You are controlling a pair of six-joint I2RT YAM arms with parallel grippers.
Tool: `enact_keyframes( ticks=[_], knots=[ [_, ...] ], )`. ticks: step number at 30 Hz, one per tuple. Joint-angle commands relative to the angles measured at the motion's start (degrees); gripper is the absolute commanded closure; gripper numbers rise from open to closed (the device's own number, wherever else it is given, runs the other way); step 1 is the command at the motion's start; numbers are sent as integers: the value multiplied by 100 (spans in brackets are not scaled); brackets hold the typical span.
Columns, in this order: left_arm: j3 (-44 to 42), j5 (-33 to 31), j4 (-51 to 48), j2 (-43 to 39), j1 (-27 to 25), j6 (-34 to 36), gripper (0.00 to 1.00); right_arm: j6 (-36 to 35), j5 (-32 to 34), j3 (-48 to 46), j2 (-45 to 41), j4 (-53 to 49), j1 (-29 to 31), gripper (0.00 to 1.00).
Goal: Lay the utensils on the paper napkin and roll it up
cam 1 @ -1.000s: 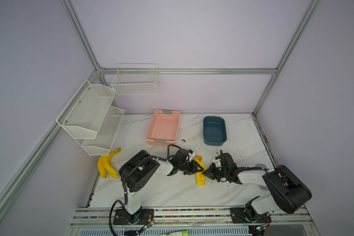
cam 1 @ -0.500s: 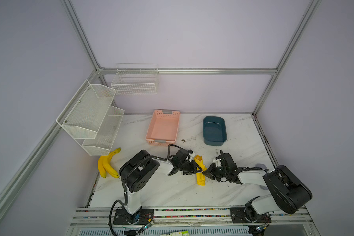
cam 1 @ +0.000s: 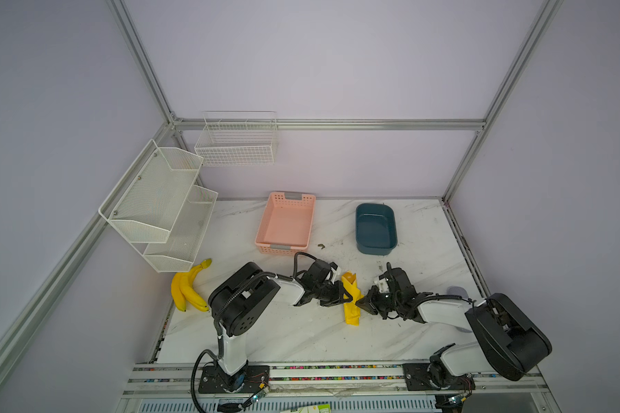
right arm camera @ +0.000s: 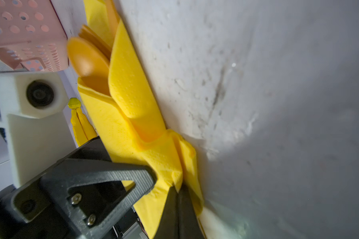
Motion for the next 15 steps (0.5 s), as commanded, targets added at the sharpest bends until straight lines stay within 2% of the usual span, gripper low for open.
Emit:
enact_keyframes(
  ticks=[1,8,15],
  knots=[
    [295,-234,-612,-200,124,298,84,-7,133,280,-202,-489,-12,94],
    [741,-448,-1417,-913,352,800,86,-220,306,884,-1076,-1015,-89,84],
    [1281,-404,-1725,-1564,752,1290,86,-729,314,1674,-1270,-1095,-173,74]
  ],
)
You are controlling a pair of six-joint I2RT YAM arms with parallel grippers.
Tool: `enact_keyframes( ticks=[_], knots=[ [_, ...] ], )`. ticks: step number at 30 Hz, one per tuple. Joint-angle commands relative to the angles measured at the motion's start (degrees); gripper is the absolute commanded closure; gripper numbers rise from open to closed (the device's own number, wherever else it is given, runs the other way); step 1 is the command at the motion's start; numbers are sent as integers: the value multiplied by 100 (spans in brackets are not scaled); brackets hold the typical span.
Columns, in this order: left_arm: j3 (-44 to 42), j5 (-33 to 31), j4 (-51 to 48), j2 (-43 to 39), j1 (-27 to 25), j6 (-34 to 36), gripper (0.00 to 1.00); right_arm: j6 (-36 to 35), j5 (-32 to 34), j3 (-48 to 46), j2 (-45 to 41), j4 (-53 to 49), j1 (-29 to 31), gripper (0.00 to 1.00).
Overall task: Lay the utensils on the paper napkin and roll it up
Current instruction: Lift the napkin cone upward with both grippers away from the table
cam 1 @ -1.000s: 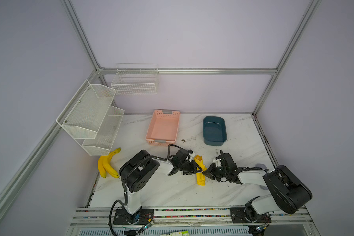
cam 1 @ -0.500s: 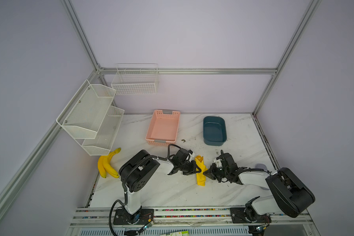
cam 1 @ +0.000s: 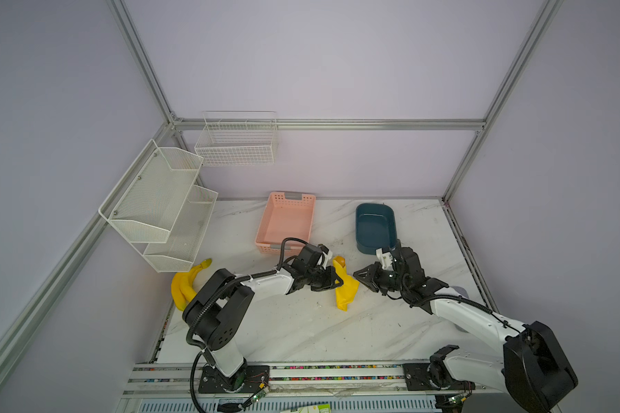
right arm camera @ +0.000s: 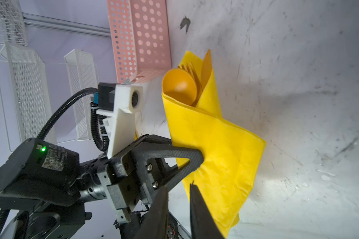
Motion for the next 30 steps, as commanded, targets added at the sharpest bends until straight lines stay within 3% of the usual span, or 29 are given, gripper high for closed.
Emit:
enact_keyframes(
  ticks=[1,8,15,19,26,30],
  knots=[
    [738,59,-28,-449,226,473,86,-409,57,434,-83,-162,-76,73],
    [1084,293,676,-1106,688,754,87,-1288,48,1447,-263,-164,-217,62],
    [1560,571,1652,-1436,847,1039,89,-2214,2,1985,-527,413,-222,58],
    [1924,749,1961,-1722,856,1214,88,-2578,-95,2196,-454,893,-222,45],
    [2399,1071,2259,-1847,856,1404,89,-2450,-918,1992,-173,3015,-220,34],
    [2600,1152,2258,-1831,856,1396,90,-2331,-1470,2073,64,3722,-219,28]
  ],
)
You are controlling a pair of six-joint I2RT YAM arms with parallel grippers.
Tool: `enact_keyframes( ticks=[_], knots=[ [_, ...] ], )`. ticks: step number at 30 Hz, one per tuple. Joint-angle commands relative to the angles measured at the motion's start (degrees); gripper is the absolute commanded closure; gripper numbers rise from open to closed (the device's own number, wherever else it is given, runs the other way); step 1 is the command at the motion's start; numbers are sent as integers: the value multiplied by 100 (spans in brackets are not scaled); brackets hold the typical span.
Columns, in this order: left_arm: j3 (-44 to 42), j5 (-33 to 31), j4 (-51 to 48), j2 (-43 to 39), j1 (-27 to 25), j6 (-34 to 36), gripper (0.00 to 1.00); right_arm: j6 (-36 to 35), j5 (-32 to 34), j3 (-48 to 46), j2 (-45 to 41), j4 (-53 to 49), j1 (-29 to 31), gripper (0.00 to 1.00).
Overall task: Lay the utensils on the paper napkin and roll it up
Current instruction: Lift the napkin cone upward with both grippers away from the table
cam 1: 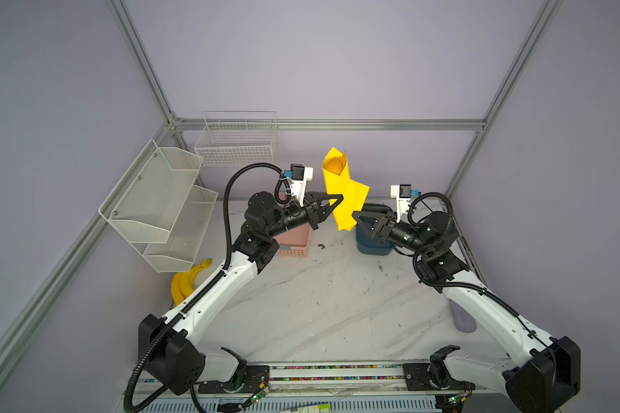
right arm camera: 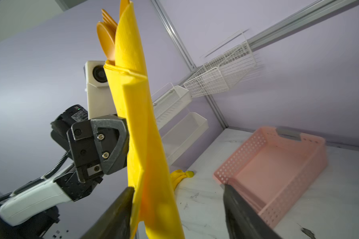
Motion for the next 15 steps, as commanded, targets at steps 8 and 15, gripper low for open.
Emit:
enact_keyframes(
  ticks=[8,15],
  knots=[
    [634,359,483,-68,15,43,90,-144,-932,375,388,1013,-3,34],
    [645,209,488,-58,21,62,91,-43,-1165,367,432,1271,-7,58]
  ],
)
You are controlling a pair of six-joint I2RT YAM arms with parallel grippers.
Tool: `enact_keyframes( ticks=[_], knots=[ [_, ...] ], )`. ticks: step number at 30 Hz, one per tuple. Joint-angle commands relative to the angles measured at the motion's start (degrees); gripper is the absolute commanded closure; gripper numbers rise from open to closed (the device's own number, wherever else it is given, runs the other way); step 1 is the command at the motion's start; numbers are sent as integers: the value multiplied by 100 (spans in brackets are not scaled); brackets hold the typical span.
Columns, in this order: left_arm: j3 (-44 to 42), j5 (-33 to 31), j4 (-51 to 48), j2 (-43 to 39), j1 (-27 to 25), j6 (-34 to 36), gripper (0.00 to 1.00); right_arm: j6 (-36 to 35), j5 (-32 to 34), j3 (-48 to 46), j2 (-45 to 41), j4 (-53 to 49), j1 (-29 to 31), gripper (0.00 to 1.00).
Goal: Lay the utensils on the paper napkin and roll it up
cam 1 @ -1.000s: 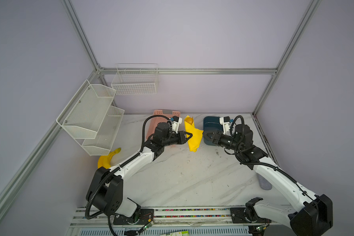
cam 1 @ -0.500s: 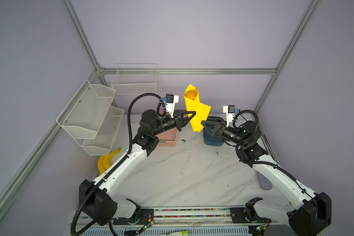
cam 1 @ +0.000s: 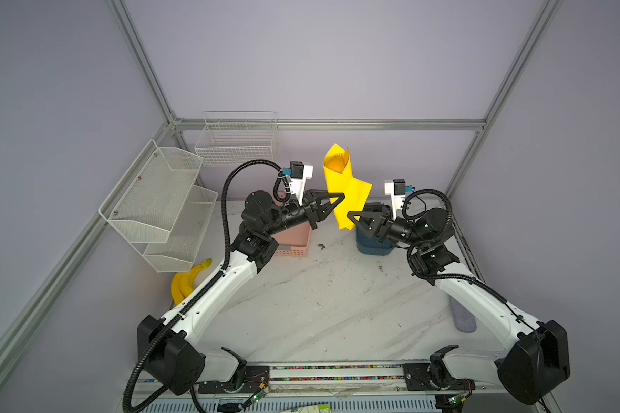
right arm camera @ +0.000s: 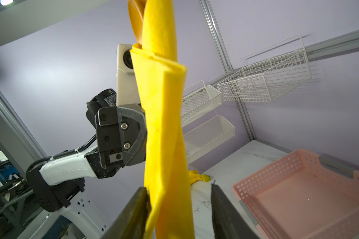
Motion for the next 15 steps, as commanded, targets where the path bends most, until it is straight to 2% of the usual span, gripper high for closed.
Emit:
enact_keyframes(
  ticks=[1,7,15],
  knots=[
    [610,-34,298,-56,21,75,90,-8,-245,155,7,395,-7,63],
    [653,-48,295,-8,21,75,88,60,-264,196,51,478,8,82],
    [669,-77,416,31,21,-53,73,16,-210,182,3,473,12,94]
  ],
)
